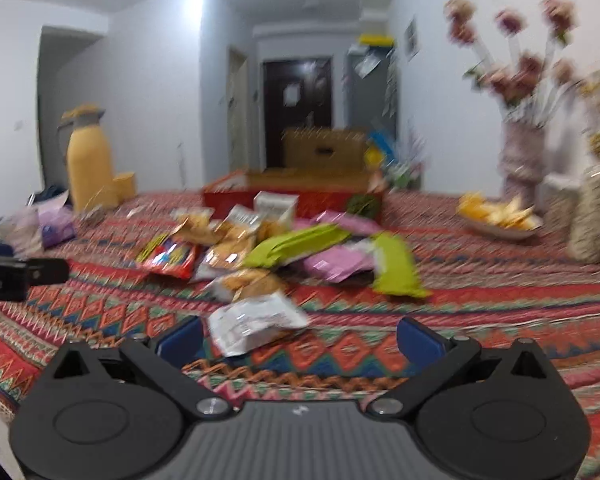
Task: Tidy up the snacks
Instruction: 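Grasp the white snack packet with the right gripper while the left tool approaches the pile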
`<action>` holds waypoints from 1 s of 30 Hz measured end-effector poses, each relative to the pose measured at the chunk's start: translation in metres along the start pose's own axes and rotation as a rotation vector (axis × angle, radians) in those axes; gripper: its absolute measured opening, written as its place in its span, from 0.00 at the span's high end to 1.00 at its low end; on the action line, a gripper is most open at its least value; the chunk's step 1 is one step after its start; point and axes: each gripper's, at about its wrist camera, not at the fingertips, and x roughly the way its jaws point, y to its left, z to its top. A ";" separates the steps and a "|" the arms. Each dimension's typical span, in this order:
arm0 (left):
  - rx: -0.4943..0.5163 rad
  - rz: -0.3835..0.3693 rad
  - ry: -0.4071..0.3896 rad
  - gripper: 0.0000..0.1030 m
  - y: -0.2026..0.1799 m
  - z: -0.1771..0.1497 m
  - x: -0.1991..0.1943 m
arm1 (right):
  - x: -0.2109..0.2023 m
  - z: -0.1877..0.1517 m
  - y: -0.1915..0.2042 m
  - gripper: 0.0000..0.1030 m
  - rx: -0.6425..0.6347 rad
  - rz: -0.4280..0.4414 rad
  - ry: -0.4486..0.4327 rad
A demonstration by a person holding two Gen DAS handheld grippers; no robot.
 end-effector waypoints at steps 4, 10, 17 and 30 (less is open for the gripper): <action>-0.008 0.001 0.046 0.00 0.007 -0.005 0.022 | 0.046 0.004 0.022 0.02 -0.128 0.038 0.098; 0.001 -0.026 0.079 0.00 0.012 -0.004 0.045 | 0.093 0.019 0.032 0.05 -0.204 0.059 0.149; -0.002 -0.137 0.129 0.00 -0.008 0.005 0.078 | 0.112 0.022 0.009 0.33 -0.086 0.131 0.212; 0.115 -0.307 0.194 0.16 -0.105 0.029 0.151 | 0.076 0.008 -0.084 0.44 0.087 -0.008 0.176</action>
